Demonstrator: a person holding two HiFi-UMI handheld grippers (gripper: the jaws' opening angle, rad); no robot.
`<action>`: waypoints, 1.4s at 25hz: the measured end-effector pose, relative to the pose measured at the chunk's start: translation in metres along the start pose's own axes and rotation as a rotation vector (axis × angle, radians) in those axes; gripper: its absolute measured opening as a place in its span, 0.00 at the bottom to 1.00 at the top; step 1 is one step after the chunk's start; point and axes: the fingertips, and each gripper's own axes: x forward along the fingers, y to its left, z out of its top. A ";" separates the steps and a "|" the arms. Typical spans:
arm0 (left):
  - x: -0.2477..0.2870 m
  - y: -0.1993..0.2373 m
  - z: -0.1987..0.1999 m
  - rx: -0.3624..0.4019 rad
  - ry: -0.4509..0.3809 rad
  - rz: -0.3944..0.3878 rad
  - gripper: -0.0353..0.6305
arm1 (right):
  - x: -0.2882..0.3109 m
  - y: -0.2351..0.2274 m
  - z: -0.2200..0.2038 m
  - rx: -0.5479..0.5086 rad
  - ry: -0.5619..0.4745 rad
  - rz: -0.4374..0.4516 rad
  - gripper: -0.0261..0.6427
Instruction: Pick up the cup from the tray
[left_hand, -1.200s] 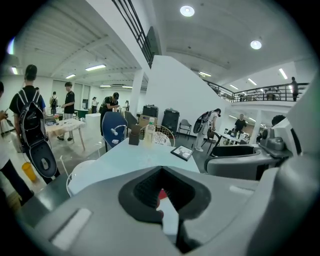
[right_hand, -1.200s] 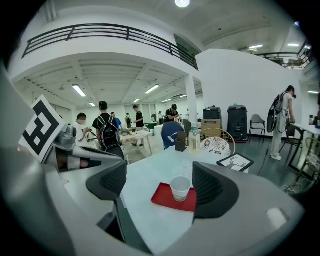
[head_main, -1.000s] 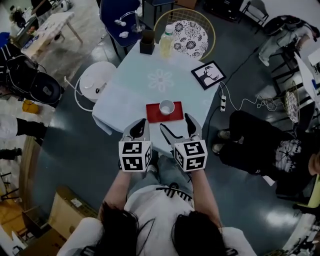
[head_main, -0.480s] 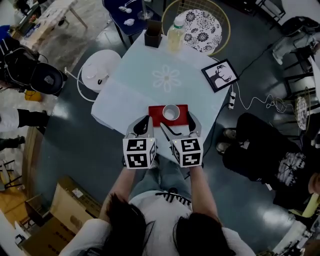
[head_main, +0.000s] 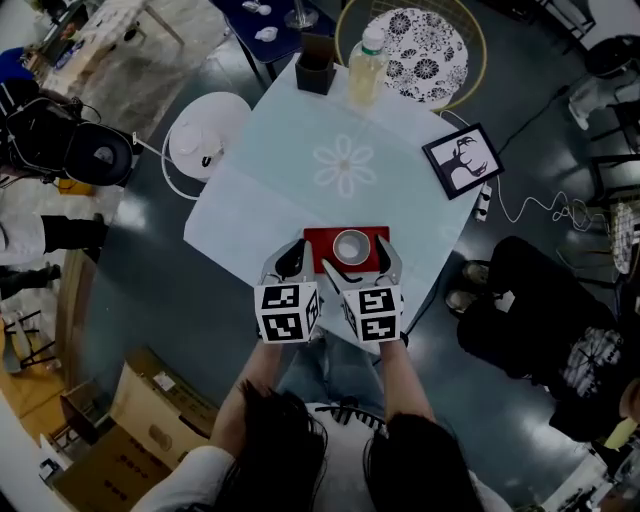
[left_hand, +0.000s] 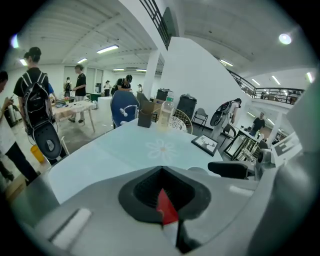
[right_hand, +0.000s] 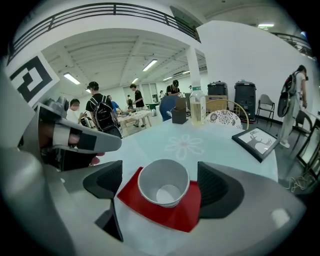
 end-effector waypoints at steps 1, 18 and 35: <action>0.004 0.000 -0.002 -0.007 0.003 0.002 0.05 | 0.004 -0.001 -0.002 0.001 0.010 0.002 0.75; 0.027 0.003 -0.028 -0.022 0.078 0.023 0.05 | 0.034 -0.010 -0.019 -0.017 0.086 -0.035 0.67; 0.027 -0.044 0.005 0.029 0.021 -0.075 0.05 | -0.010 -0.054 0.008 0.039 0.026 -0.129 0.62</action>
